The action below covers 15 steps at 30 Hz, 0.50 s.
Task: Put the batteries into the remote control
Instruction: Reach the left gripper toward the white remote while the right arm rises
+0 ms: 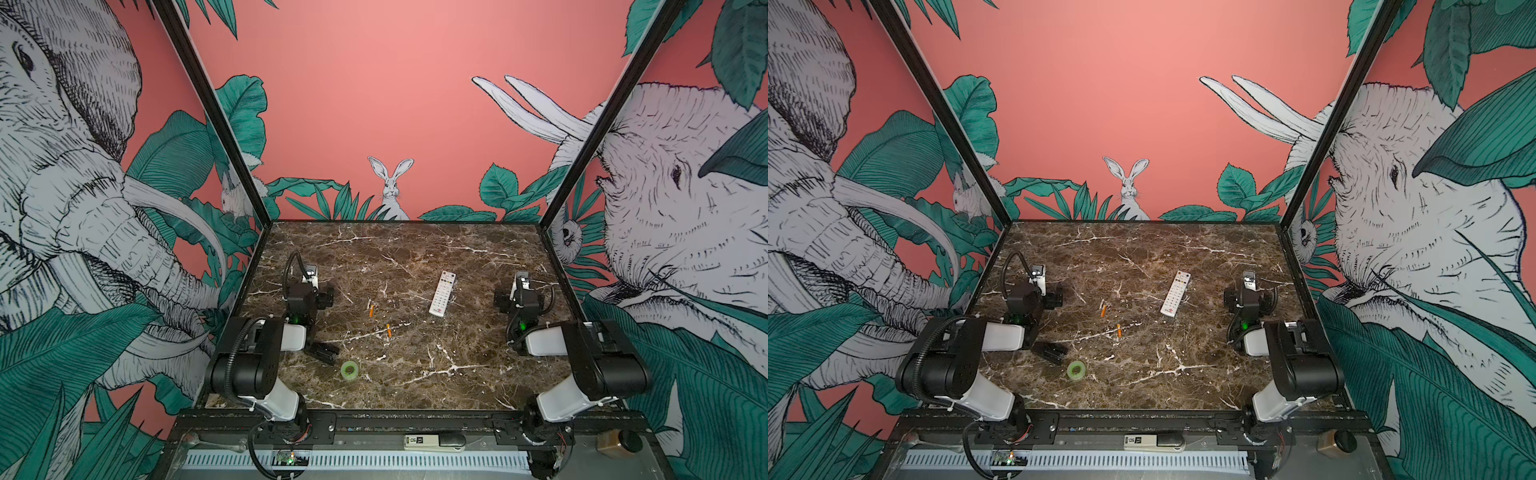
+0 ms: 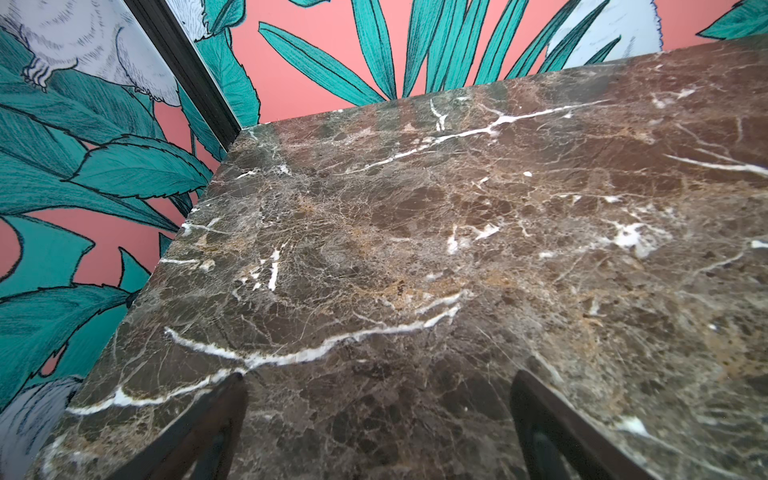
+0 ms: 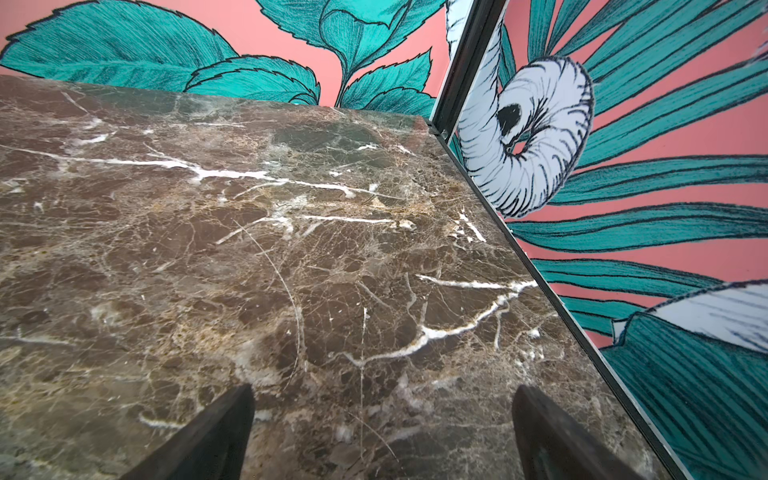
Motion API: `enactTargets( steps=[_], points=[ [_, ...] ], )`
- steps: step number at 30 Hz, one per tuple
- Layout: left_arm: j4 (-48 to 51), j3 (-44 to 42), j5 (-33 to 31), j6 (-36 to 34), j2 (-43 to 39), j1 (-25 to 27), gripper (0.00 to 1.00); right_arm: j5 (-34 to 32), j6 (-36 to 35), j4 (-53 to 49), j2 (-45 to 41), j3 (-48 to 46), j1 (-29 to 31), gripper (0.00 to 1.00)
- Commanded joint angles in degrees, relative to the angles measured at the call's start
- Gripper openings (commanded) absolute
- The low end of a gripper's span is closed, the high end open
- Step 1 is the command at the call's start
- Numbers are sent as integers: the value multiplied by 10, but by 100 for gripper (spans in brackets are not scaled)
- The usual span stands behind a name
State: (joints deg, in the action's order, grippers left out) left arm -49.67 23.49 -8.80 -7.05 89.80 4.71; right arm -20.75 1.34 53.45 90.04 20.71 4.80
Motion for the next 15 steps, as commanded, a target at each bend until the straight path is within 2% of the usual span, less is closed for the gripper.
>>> enactTargets(
  steps=[1, 7, 10, 15],
  points=[
    [-11, -3, 4, 4, -8, -4, 100, -2, 6, 19, -11, 2, -3, 99],
    [-6, 0, 9, -2, -18, -3, 100, -3, 6, 23, -12, -1, -3, 99],
    [135, 43, 29, -4, -75, -3, 100, 8, 1, 72, -40, -39, -3, 99],
    [249, 74, 59, 16, -148, -2, 100, 27, -6, -2, -128, -43, 1, 99]
  ],
)
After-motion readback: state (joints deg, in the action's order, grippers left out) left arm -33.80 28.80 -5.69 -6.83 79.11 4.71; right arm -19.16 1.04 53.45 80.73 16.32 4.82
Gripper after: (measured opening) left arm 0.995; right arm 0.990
